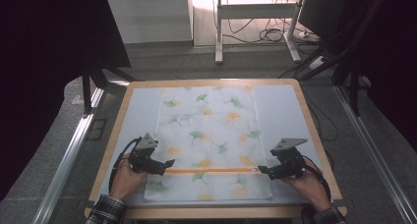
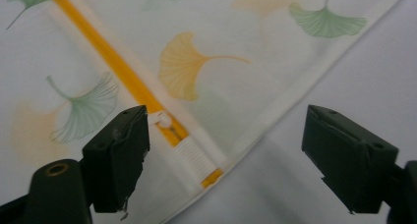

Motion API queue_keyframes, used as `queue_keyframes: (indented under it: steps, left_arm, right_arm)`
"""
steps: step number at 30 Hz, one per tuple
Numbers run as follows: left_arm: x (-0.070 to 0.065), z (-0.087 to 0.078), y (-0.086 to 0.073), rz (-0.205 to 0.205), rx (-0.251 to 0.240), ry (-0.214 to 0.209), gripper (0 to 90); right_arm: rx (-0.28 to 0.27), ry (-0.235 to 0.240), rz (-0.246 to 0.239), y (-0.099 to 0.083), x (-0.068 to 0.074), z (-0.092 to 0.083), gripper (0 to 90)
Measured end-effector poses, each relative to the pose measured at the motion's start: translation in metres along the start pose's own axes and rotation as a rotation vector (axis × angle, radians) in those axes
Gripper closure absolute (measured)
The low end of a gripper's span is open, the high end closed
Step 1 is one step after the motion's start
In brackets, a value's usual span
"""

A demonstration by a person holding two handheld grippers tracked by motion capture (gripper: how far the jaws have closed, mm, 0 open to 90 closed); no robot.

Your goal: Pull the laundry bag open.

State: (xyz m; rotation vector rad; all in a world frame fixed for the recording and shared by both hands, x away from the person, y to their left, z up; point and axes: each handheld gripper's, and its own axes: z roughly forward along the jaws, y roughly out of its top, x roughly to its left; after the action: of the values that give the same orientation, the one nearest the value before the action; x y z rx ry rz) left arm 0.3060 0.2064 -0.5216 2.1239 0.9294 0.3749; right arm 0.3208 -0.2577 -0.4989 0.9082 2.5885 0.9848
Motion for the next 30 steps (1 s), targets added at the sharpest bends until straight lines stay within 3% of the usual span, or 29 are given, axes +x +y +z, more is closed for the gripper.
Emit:
queue_keyframes:
  steps: [1, 4, 7, 10, 13, 16, 17, 18, 19, 21, 26, 27, 30]
  left_arm:
    - [-0.004, 0.002, 0.002, 0.015, 0.013, -0.003, 2.0]
    - [-0.01, 0.009, 0.007, 0.015, 0.052, -0.021, 1.1]
    - [-0.015, 0.012, 0.012, 0.005, 0.055, -0.061, 0.6]
    - [-0.019, 0.014, 0.016, 0.013, 0.051, -0.07, 2.6]
    - [-0.029, 0.016, 0.024, 0.035, 0.034, -0.112, 11.2]
    - [-0.034, 0.019, 0.029, 0.05, 0.028, -0.141, 19.6]
    - [-0.04, 0.023, 0.033, 0.067, 0.031, -0.177, 22.2]
    - [-0.04, 0.023, 0.033, 0.067, 0.031, -0.177, 22.4]
    - [-0.047, 0.028, 0.039, 0.088, 0.034, -0.218, 22.4]
    - [-0.056, 0.034, 0.047, 0.118, 0.039, -0.236, 24.6]
    - [-0.069, 0.048, 0.059, 0.133, 0.041, -0.273, 36.5]
    - [-0.077, 0.057, 0.066, 0.138, 0.04, -0.308, 40.6]
    - [-0.091, 0.07, 0.078, 0.157, 0.047, -0.35, 48.4]
  right_arm:
    - [0.002, 0.011, -0.03, -0.002, 0.006, -0.002, 17.5]
    - [0.006, 0.038, -0.056, -0.005, 0.012, -0.003, 16.2]
    - [0.02, 0.051, -0.075, -0.009, 0.016, -0.002, 13.7]
    - [0.03, 0.068, -0.083, -0.01, 0.016, 0.001, 11.9]
    - [0.025, 0.089, -0.131, -0.01, 0.02, 0.007, 9.5]
    - [0.028, 0.106, -0.145, -0.011, 0.021, 0.01, 9.1]
    - [0.035, 0.122, -0.152, -0.013, 0.02, 0.015, 8.5]
    - [0.035, 0.122, -0.152, -0.013, 0.02, 0.015, 8.5]
    - [0.043, 0.131, -0.159, -0.015, 0.019, 0.019, 6.5]
    - [0.039, 0.135, -0.171, -0.016, 0.019, 0.02, 5.1]
    - [0.036, 0.111, -0.221, -0.018, 0.022, 0.021, 5.2]
    - [0.035, 0.116, -0.221, -0.018, 0.021, 0.021, 5.3]
    - [0.023, 0.119, -0.221, -0.02, 0.021, 0.021, 5.3]
